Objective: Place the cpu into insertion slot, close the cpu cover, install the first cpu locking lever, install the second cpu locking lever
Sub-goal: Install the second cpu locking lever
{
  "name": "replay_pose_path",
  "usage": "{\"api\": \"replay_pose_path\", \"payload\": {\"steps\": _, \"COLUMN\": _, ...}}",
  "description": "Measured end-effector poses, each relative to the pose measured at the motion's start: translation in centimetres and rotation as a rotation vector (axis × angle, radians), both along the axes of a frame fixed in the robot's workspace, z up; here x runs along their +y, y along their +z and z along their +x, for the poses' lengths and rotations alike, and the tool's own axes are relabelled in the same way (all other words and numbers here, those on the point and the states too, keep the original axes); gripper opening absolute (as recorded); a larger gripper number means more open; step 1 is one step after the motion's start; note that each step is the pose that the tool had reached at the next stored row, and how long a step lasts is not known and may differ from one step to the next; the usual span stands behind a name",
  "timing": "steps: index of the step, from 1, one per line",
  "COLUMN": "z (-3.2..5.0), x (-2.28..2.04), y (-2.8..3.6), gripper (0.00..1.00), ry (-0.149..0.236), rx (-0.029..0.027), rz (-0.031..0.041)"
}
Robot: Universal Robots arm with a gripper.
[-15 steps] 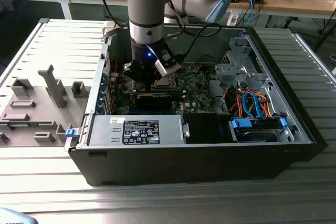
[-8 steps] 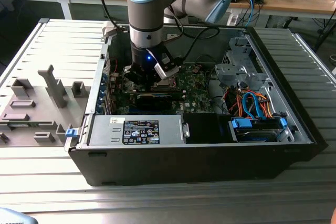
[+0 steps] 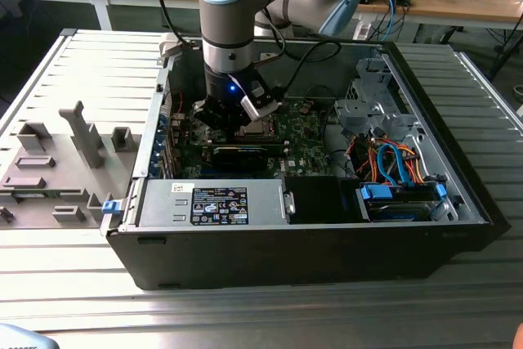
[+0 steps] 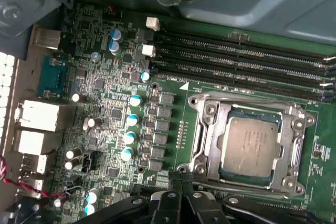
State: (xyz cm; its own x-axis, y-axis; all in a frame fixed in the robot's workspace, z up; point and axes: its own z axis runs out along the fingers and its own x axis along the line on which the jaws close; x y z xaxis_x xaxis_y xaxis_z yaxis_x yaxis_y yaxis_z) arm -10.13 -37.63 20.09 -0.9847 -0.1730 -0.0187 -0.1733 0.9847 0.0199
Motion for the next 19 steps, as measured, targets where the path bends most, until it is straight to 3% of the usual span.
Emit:
{"api": "replay_pose_path", "payload": {"steps": 5, "z": 0.01, "x": 0.36, "y": 0.11, "gripper": 0.11, "ry": 0.01, "rx": -0.0011, "rz": -0.0005}}
{"api": "replay_pose_path", "payload": {"steps": 6, "z": 0.01, "x": 0.37, "y": 0.55, "gripper": 0.11, "ry": 0.011, "rx": -0.0008, "rz": -0.0025}}
{"api": "replay_pose_path", "payload": {"steps": 9, "z": 0.34, "x": 0.38, "y": 1.08, "gripper": 0.11, "ry": 0.01, "rx": 0.0014, "rz": -0.0039}}
{"api": "replay_pose_path", "payload": {"steps": 12, "z": 2.26, "x": 0.38, "y": 1.09, "gripper": 0.11, "ry": 0.01, "rx": 0.0282, "rz": -0.0041}}
{"api": "replay_pose_path", "payload": {"steps": 14, "z": 3.85, "x": 0.44, "y": 1.09, "gripper": 0.11, "ry": 0.01, "rx": 0.049, "rz": -0.004}}
{"api": "replay_pose_path", "payload": {"steps": 17, "z": 5.0, "x": 0.53, "y": 1.09, "gripper": 0.11, "ry": 0.011, "rx": 0.0596, "rz": -0.0039}}
{"api": "replay_pose_path", "payload": {"steps": 19, "z": 5.37, "x": 0.62, "y": 1.17, "gripper": 0.11, "ry": 0.011, "rx": 0.0616, "rz": -0.004}}
